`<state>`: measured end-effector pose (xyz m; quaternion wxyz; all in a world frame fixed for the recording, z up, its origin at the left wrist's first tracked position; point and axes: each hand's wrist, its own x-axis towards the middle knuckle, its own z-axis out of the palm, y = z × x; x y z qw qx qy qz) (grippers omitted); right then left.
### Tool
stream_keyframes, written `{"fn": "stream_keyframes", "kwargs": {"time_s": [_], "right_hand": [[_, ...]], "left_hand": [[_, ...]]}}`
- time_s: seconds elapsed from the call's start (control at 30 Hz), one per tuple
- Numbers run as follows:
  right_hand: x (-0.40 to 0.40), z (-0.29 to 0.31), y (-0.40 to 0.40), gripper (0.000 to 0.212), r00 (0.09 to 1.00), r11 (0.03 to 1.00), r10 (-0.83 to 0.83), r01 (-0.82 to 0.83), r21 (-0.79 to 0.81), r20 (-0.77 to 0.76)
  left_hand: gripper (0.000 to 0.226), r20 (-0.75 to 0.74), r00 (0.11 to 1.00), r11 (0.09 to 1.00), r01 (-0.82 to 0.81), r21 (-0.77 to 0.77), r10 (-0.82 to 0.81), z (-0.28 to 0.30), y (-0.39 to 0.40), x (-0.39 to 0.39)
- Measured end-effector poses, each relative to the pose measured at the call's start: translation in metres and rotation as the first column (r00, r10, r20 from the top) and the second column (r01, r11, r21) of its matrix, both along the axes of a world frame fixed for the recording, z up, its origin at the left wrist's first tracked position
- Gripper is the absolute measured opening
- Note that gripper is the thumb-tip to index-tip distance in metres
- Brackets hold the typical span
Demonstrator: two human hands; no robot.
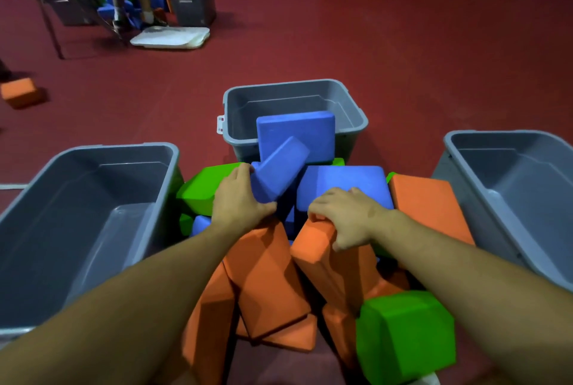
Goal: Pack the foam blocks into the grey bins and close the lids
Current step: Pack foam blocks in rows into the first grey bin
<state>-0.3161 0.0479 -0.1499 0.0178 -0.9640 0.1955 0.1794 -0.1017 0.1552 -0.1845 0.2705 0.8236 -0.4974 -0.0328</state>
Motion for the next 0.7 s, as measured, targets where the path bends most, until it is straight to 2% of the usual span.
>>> {"fn": "stream_keyframes", "kwargs": {"time_s": [0.1,0.2,0.27,0.37,0.5,0.7], "right_hand": [[-0.003,0.003,-0.003,0.083,0.999,0.997,0.009,-0.012,-0.071,-0.036],[-0.005,0.005,-0.003,0.078,0.999,0.997,0.000,-0.002,-0.073,-0.037],[-0.007,0.006,-0.001,0.075,0.999,1.000,-0.021,0.021,-0.019,-0.038],[-0.012,0.013,0.001,0.070,0.991,0.991,-0.134,0.134,0.013,-0.016],[-0.018,0.048,0.000,0.070,0.938,0.952,-0.300,0.306,-0.008,0.176],[-0.017,0.102,0.004,0.067,0.767,0.864,-0.445,0.503,-0.003,0.462]], "left_hand": [[0.076,0.022,1.000,0.999,-0.009,-0.042,0.010,0.000,-0.005,-0.005],[0.074,0.021,1.000,0.996,-0.008,-0.084,0.009,0.002,-0.008,-0.008],[0.074,0.038,0.999,0.995,0.005,-0.104,-0.001,0.006,-0.010,-0.011],[0.077,0.091,0.996,0.990,0.026,-0.137,-0.014,0.019,-0.013,-0.016],[0.079,0.094,0.995,0.971,0.033,-0.237,-0.011,0.046,-0.015,-0.026],[0.074,0.106,0.994,0.900,0.026,-0.435,0.022,0.104,-0.008,-0.015]]}}
